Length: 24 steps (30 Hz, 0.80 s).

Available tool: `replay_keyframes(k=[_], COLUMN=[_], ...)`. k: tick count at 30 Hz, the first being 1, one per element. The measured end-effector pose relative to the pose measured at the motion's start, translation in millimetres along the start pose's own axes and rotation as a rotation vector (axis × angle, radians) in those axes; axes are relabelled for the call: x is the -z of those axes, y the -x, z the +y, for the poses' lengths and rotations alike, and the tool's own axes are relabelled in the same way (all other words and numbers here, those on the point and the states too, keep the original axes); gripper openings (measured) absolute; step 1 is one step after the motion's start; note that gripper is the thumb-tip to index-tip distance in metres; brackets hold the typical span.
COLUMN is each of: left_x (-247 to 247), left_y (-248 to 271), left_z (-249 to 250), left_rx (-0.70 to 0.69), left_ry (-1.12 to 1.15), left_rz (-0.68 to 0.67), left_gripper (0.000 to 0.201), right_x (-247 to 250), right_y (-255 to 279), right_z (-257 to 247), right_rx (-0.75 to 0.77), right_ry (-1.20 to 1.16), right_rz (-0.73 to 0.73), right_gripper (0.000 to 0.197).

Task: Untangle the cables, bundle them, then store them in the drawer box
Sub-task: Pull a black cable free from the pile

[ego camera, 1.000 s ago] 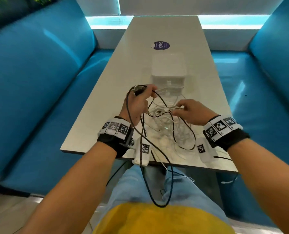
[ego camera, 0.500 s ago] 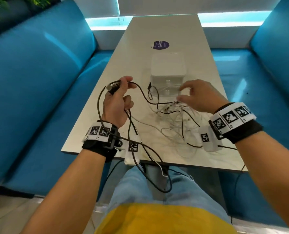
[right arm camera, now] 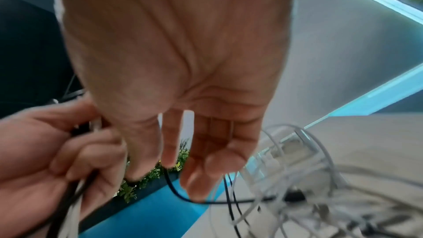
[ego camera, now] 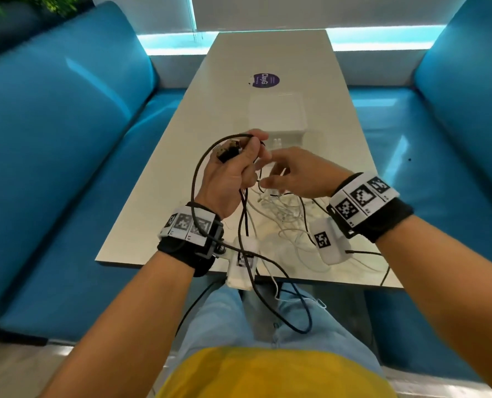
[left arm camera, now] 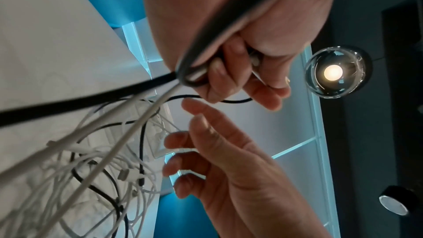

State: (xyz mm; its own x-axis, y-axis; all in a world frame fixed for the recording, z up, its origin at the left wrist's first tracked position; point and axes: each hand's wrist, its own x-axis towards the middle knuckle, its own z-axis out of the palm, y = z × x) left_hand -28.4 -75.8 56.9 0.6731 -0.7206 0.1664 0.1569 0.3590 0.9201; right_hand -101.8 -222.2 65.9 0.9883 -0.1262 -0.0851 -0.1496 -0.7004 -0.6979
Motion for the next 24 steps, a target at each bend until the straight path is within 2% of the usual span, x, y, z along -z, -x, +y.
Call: replay_keyframes(k=[1, 3, 5, 7, 8, 10, 14, 17, 19, 22, 24], left_x=[-1, -2, -2, -4, -4, -4, 4, 1, 0, 4, 10], left_y=[-1, -1, -1, 0, 0, -1, -6, -3, -4, -7, -6], left_z=[1, 1, -1, -3, -5, -7, -17, -28, -32, -29, -25], left_rx=[0.003, 0.016, 0.043, 0.062, 0.061, 0.035, -0.026, -0.014, -0.032, -0.001, 0.026], left_ry=[0.008, 0.006, 0.004, -0.024, -0.031, -0.057, -0.273, -0.545, -0.596, -0.534, -0.492], left_rz=[-0.046, -0.115, -0.13, -0.137, -0.138, -0.092, 0.078, 0.03, 0.075, 0.203, 0.248], left_gripper=[0.023, 0.026, 0.027, 0.025, 0.023, 0.018, 0.028, 0.016, 0.011, 0.017, 0.019], right_x=[0, 2, 6, 7, 6, 7, 16, 26, 29, 21, 7], right_y=[0, 1, 3, 6, 7, 6, 9, 18, 21, 16, 13], right_z=[0, -2, -6, -11, -13, -14, -13, -21, -24, -2, 29], right_rx=[0.013, 0.054, 0.106, 0.17, 0.201, 0.236, 0.232, 0.321, 0.353, 0.254, 0.097], right_ry=[-0.042, -0.138, -0.165, -0.16, -0.169, -0.188, -0.287, -0.36, -0.389, -0.279, -0.039], right_rz=[0.044, 0.113, 0.085, 0.062, 0.08, 0.142, 0.329, 0.378, 0.409, 0.394, 0.249], right_gripper=[0.024, 0.03, 0.032, 0.02, 0.022, 0.032, 0.014, 0.016, 0.017, 0.021, 0.028])
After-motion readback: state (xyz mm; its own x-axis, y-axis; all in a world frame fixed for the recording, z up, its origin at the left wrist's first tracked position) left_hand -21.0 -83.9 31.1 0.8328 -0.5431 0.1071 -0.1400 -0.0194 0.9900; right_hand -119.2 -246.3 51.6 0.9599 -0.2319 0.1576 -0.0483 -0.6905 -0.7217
